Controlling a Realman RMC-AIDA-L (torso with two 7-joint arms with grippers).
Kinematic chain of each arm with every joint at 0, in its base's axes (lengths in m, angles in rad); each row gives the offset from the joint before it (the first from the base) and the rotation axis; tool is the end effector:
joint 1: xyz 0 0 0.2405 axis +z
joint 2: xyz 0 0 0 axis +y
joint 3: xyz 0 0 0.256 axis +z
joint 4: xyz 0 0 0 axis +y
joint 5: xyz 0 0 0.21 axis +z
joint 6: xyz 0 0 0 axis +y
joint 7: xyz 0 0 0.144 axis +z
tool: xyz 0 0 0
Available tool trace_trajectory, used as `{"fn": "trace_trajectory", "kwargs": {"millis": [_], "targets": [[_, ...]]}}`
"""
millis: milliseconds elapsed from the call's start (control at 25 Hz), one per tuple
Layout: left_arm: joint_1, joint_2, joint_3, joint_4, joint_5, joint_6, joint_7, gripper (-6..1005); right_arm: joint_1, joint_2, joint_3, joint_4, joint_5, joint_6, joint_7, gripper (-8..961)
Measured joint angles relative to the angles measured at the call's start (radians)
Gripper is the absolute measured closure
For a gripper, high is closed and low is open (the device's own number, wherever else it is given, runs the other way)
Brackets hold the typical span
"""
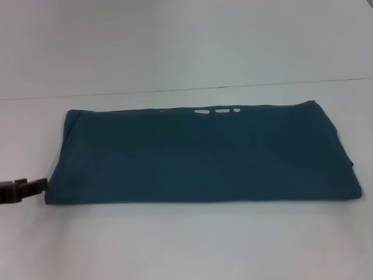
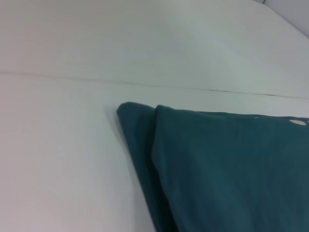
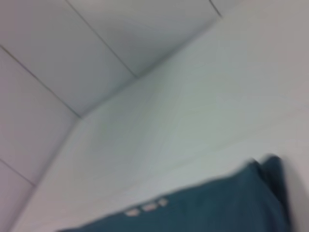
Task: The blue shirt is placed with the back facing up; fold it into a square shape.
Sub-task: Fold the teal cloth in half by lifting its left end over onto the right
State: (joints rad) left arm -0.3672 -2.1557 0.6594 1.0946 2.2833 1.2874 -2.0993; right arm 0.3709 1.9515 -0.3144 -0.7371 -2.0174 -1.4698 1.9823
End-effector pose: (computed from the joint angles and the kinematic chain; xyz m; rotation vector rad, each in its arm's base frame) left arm -0.3222 0.3313 0.0573 -2.1194 -1.3114 -0.3526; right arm 0.3658 0.3090 0.1238 -1.9076 1.4381 0.8633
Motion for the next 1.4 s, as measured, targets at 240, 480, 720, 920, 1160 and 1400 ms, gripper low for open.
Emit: {"fn": "trace_trajectory", "kwargs": {"millis": [240, 480, 720, 920, 1160, 1400], "targets": [[-0.017, 0.014, -0.029, -0.018, 0.042, 0.100, -0.104, 456, 0.055, -0.018, -0.031, 0.001, 0.005, -0.031, 0.011, 385], [-0.049, 0.021, -0.026, -0.085, 0.087, 0.118, -0.213, 311, 0.114, -0.036, -0.059, -0.001, 0.005, -0.027, 0.021, 149], [-0.063, 0.021, -0.026, -0.120, 0.087, 0.099, -0.264, 254, 0.143, -0.048, -0.064, -0.002, 0.005, -0.029, 0.021, 41], [-0.091, 0.030, -0.026, -0.177, 0.088, 0.063, -0.278, 250, 0.144, -0.050, -0.065, -0.016, 0.007, -0.027, 0.021, 41], [-0.113, 0.039, -0.022, -0.210, 0.092, 0.034, -0.286, 251, 0.134, -0.050, -0.058, -0.028, 0.012, -0.033, 0.026, 41], [-0.119, 0.042, -0.019, -0.218, 0.115, 0.023, -0.301, 251, 0.133, -0.050, -0.055, -0.028, 0.013, -0.033, 0.032, 42]]}}
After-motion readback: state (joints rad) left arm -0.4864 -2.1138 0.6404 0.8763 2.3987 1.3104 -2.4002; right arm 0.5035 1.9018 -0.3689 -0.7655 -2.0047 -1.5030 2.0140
